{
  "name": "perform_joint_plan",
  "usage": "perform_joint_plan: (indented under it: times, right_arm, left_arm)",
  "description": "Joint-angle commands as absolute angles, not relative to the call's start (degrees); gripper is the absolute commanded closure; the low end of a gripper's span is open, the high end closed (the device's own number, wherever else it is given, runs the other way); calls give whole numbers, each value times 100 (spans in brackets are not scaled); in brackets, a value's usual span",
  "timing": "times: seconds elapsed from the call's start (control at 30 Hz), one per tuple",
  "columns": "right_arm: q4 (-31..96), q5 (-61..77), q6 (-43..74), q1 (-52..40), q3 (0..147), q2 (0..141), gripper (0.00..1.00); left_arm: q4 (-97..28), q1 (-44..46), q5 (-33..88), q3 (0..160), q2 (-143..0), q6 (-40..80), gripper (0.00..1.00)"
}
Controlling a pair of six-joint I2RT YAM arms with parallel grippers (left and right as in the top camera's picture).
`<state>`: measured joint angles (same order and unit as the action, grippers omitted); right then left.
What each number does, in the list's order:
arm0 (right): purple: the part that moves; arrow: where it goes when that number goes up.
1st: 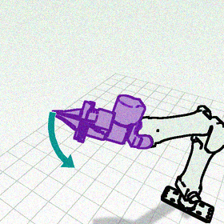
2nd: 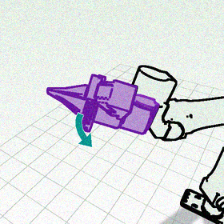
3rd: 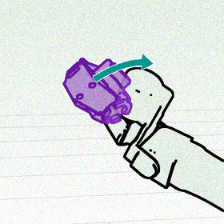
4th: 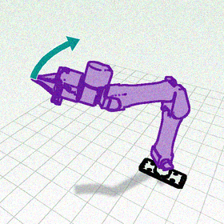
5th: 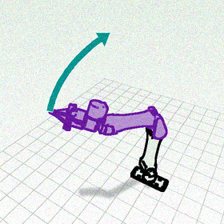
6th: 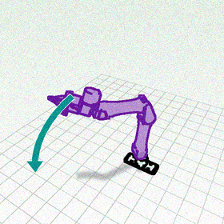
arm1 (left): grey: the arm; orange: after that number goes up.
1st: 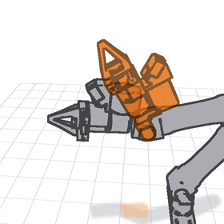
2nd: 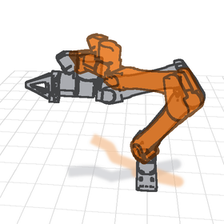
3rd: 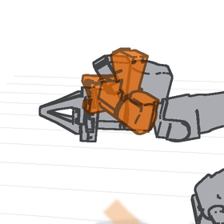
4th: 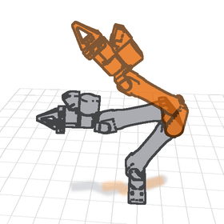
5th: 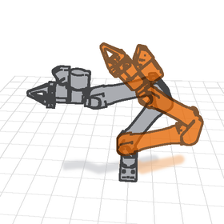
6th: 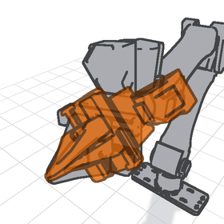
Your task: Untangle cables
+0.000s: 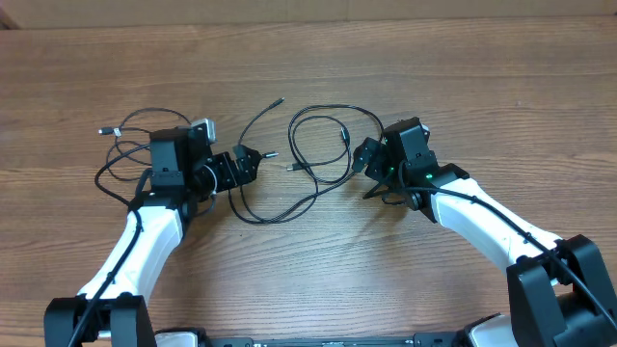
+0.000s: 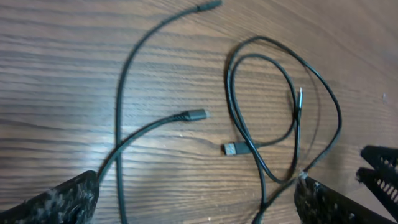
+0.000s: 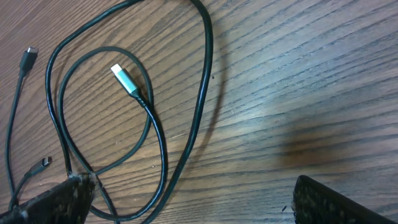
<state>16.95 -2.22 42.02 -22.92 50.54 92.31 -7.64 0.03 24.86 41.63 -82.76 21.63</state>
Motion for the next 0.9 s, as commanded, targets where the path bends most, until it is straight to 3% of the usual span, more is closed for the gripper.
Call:
perform_joint_plan:
  times: [0.0,0.43,0.87]
  right_arm:
    - [1651,-156,4222,-2314,5019,9255,0]
    - [1651,-158,4222,-2314,5019,9255,0]
    - [1649,-161,4222,-2314,5019,9255,0]
  left_arm:
    - [-766,47,2482,4219,-8315,2053,0]
    - [-1074,47,1603,4215,-8315,2053,0]
    - [-1356,47,1605,4213,-8315,2056,0]
